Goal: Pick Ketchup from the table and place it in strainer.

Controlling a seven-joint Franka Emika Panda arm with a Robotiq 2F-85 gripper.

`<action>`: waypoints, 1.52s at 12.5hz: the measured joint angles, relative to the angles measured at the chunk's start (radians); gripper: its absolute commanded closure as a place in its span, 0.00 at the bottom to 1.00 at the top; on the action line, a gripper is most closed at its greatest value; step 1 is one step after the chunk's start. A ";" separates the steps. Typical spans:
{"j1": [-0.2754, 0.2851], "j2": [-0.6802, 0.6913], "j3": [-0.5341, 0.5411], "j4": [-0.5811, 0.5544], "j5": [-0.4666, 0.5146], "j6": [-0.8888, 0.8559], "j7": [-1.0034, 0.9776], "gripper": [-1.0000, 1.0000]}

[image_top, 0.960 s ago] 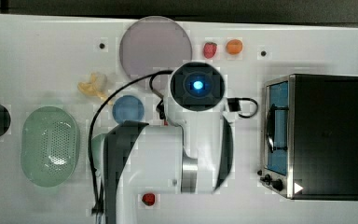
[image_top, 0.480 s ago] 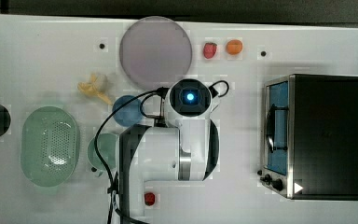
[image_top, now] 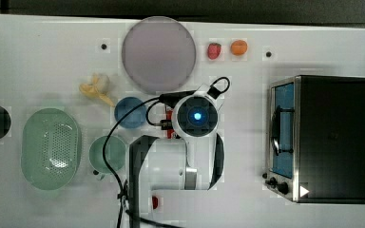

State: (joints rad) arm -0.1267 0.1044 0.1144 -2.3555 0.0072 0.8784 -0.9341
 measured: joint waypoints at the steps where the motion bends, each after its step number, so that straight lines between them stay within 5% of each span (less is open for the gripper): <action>1: -0.002 0.028 -0.002 -0.016 0.001 0.054 0.000 0.00; 7: 0.001 0.226 -0.005 -0.090 0.006 0.202 -0.007 0.00; 8: 0.002 0.248 -0.004 -0.092 0.006 0.215 -0.009 0.04; 11: -0.003 0.300 -0.005 -0.088 0.005 0.270 -0.018 0.37; 19: 0.001 0.071 -0.006 -0.096 0.005 0.133 -0.021 0.37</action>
State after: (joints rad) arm -0.1254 0.1750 0.1083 -2.4512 0.0118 1.0117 -0.9556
